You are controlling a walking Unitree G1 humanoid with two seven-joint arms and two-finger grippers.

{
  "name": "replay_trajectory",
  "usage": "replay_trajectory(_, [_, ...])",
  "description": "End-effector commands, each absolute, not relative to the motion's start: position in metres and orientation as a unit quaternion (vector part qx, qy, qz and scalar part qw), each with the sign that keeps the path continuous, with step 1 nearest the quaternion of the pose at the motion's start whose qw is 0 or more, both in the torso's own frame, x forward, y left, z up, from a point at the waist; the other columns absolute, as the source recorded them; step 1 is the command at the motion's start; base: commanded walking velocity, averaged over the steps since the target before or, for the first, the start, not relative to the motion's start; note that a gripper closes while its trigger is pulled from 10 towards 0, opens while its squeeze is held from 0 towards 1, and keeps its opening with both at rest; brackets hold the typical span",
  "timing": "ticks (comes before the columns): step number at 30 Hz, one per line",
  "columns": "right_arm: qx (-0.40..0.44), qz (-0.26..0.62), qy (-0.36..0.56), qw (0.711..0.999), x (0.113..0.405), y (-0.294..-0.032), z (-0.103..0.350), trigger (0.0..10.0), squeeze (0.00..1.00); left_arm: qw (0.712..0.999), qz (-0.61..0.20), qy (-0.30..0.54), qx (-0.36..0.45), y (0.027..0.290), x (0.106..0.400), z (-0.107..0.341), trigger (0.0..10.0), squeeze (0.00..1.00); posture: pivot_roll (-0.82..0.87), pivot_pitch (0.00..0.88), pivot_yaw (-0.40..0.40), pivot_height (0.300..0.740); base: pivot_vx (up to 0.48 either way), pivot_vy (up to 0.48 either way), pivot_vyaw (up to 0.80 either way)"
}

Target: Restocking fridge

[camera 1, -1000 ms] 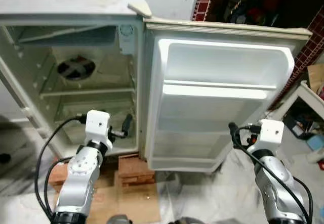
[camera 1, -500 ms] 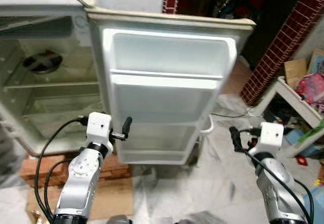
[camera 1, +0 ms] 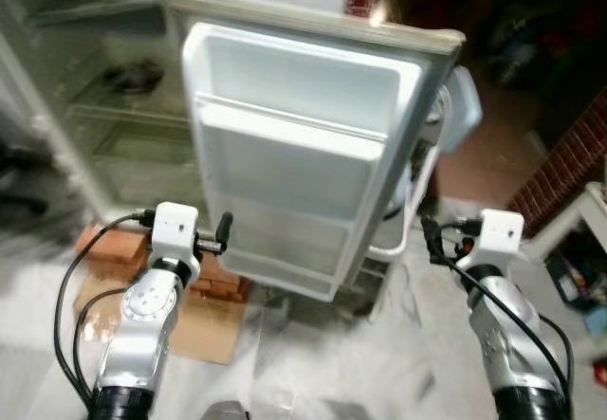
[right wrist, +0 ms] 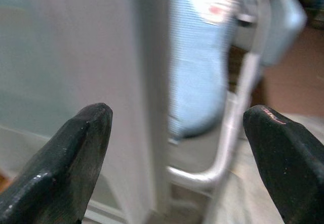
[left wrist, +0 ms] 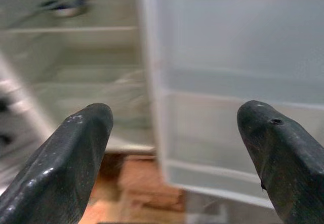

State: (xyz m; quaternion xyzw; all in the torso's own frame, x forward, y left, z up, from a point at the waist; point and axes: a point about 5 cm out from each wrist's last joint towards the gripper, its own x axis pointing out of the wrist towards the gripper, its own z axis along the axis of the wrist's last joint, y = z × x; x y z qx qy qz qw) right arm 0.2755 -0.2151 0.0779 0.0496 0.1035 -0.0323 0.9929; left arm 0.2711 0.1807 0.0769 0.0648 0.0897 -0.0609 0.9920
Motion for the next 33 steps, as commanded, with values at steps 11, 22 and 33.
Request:
replay_trajectory(11, [0.040,-0.015,0.082,0.996,0.283,-0.207,0.085,10.0,0.00,0.992,-0.057,0.092,0.060,0.182,0.272,0.077,10.0,0.00,0.10,0.000,-0.059,0.740,0.452,0.000,0.79])
replay_trajectory(22, [0.048,0.032,0.085,0.995,0.280,-0.207,0.084,10.0,0.00,0.992,-0.058,0.098,0.059,0.179,0.272,0.075,10.0,0.00,0.10,0.000,-0.060,0.740,0.162,0.000,0.06])
replay_trajectory(33, [0.043,0.307,0.183,0.933,0.248,-0.200,0.069,10.0,0.00,0.991,-0.073,0.101,0.058,0.174,0.272,0.073,10.0,0.00,0.10,0.000,-0.058,0.740,0.000,0.000,0.00])
